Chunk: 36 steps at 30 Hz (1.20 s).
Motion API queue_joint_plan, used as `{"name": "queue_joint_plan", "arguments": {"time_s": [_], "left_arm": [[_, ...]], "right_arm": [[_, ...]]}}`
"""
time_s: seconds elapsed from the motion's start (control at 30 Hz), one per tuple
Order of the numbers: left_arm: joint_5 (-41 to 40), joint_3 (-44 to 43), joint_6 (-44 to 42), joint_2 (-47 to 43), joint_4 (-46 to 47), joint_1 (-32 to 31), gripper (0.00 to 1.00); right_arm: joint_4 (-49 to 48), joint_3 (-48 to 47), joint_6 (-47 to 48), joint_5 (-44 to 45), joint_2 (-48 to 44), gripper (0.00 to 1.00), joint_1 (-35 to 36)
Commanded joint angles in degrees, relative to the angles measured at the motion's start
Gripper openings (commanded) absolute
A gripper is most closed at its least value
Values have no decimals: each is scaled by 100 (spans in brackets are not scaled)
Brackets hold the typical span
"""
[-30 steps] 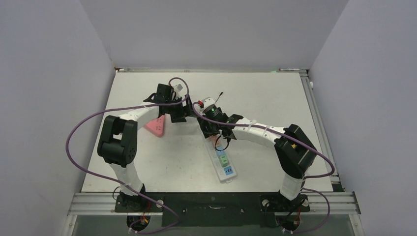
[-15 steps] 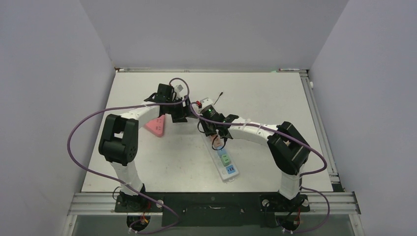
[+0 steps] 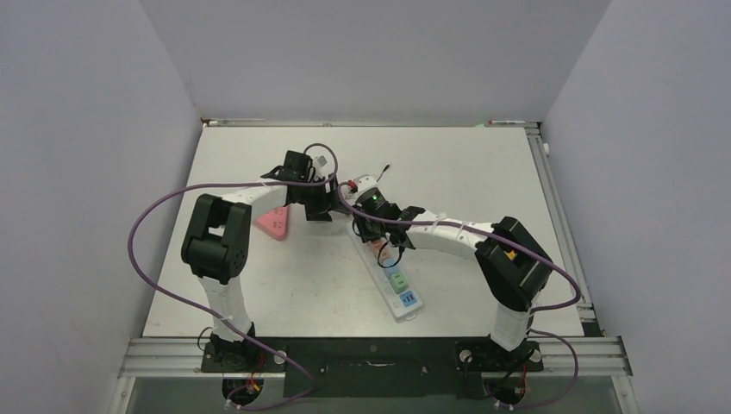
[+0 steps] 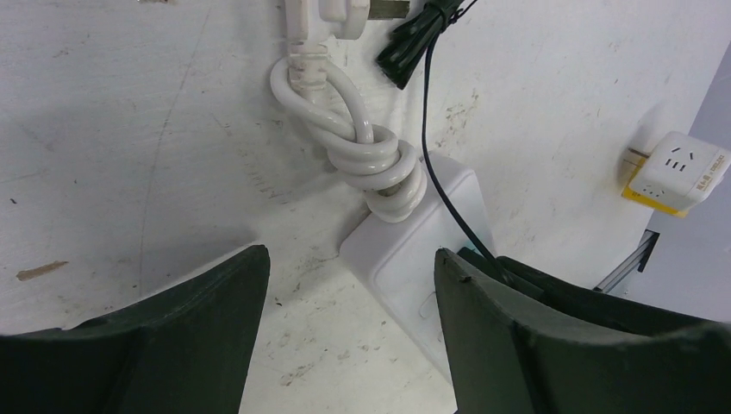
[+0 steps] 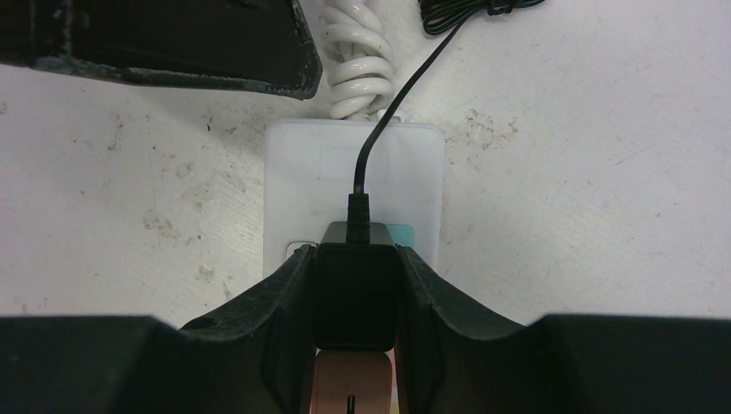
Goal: Pull the plug off the socket
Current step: Remove the plug from the socket.
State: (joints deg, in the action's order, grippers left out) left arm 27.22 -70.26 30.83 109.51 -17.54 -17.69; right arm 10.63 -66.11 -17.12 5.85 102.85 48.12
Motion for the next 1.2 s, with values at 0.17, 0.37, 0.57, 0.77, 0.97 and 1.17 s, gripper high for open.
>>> {"name": "queue_joint_plan", "arguments": {"time_s": [0.17, 0.37, 0.57, 0.77, 0.97, 1.17], "left_arm": [[-182, -339, -130, 199, -108, -122, 66], [-351, -378, -202, 287, -190, -213, 52], [-739, -481, -384, 392, -403, -359, 35], [-1093, -617, -583, 530, -659, -450, 15], [-1286, -672, -687, 545, -755, -497, 1], [-1313, -706, -723, 562, -804, -507, 0]], "right_arm": [[-546, 104, -47, -162, -362, 5, 201], [-663, 140, -73, -137, -358, 5, 352], [-681, 155, -83, -112, -343, 5, 439], [-662, 181, -174, -108, -307, 5, 461], [-642, 215, -336, -301, -302, 5, 361], [-732, 365, -613, -946, -311, 5, -50]]}}
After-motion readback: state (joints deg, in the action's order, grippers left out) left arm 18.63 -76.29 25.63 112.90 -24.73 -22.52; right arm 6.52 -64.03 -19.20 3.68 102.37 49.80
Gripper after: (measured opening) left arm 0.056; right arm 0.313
